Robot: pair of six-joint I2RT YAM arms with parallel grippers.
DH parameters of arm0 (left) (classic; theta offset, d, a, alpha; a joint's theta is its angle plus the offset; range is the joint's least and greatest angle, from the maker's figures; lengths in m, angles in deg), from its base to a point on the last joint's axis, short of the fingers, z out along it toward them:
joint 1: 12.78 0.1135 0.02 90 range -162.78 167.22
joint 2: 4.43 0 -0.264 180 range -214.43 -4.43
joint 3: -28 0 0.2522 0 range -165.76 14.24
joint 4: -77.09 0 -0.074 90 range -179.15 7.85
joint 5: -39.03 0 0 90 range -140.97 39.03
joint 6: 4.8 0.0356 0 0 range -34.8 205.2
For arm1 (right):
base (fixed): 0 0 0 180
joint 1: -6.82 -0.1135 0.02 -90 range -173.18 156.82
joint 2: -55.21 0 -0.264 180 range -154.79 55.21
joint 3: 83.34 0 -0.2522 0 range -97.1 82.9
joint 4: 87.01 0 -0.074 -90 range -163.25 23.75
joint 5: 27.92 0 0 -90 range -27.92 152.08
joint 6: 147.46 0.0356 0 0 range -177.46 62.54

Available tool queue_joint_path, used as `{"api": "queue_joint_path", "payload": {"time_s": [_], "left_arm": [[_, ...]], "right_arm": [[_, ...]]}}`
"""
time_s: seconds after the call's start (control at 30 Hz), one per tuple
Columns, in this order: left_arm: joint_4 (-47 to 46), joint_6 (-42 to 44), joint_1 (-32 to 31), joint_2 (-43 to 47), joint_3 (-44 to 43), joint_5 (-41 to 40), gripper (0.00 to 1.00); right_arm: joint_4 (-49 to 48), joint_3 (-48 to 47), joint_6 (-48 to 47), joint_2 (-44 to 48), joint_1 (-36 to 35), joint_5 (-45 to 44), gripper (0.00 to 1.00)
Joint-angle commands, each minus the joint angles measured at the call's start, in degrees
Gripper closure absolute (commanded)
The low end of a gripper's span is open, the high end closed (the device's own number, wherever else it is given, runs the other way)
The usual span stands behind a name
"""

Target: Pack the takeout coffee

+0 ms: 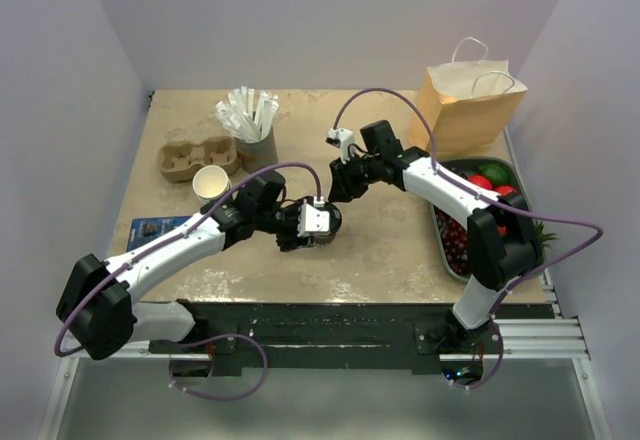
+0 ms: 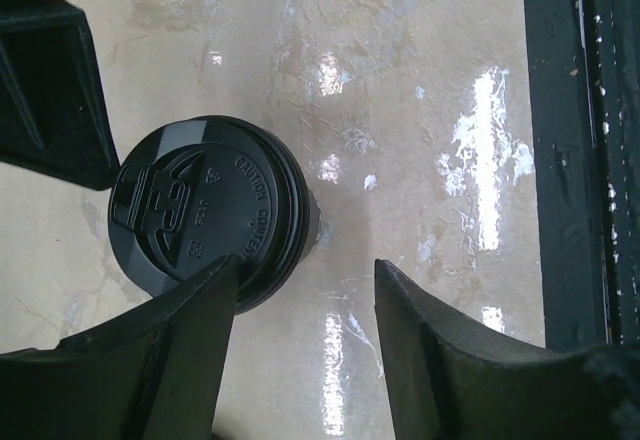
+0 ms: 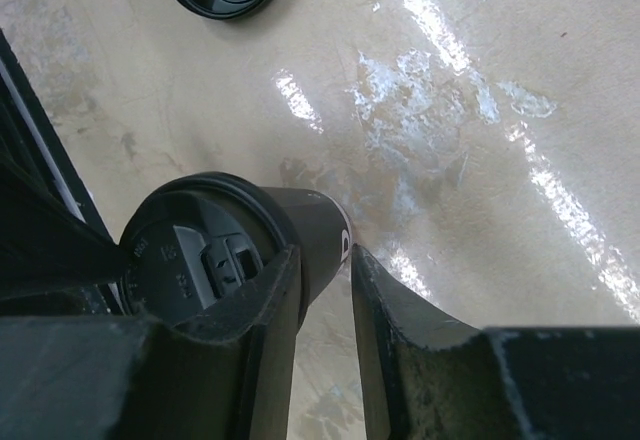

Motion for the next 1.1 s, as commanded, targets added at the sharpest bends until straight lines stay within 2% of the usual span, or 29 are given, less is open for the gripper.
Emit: {"api": "queue_joint_path", "payload": {"time_s": [0.0,0.23,0.33,0.37,0.43,0.47,0.53,0.57,0.6,0.73,0.8,1.07], "left_arm": [[-2.89,-3.31,-0.25,2.26,-1.98,1.89,0.38],[-1.84,-3.93,-0.16,3.31,-4.36,2.51,0.36],[-5.33,-11.73,2.20,5.07,-4.98,0.57,0.34],[-6.57,-18.54,3.95,5.34,-5.06,1.18,0.31],[-9.38,-26.74,9.14,5.08,-5.59,1.19,0.27],[-9.83,-34.44,11.94,4.12,-5.85,1.36,0.26],[-10.88,-40.12,13.46,2.97,-5.68,1.89,0.25],[-11.50,-45.88,14.16,1.92,-5.24,2.33,0.25],[-13.24,-48.20,14.43,1.39,-4.11,2.59,0.25],[-20.02,-60.23,16.36,0.16,0.55,4.96,0.21],[-25.89,-63.24,18.21,-1.34,2.83,8.04,0.21],[-31.71,-67.21,20.23,-8.02,5.13,17.26,0.24]], "right_arm": [[3.70,-3.60,-0.82,4.63,2.31,1.18,0.66],[7.49,-6.51,-0.30,3.05,5.12,2.42,0.57],[7.93,-7.03,0.85,3.31,7.76,6.18,0.47],[7.84,-6.77,1.20,4.01,8.29,9.25,0.44],[6.62,-4.85,2.34,5.15,9.52,13.65,0.36],[4.61,-3.97,2.87,5.85,9.70,16.72,0.34],[-0.47,-0.47,7.95,7.53,9.70,19.55,0.27],[-2.16,0.69,9.88,7.70,9.79,20.95,0.26],[-3.48,2.09,13.04,7.36,9.70,22.79,0.26],[-5.60,4.39,15.97,5.86,9.61,22.90,0.26],[-5.52,5.44,16.05,5.51,9.52,21.85,0.26],[-5.08,7.12,15.97,4.11,8.65,21.93,0.27]]}}
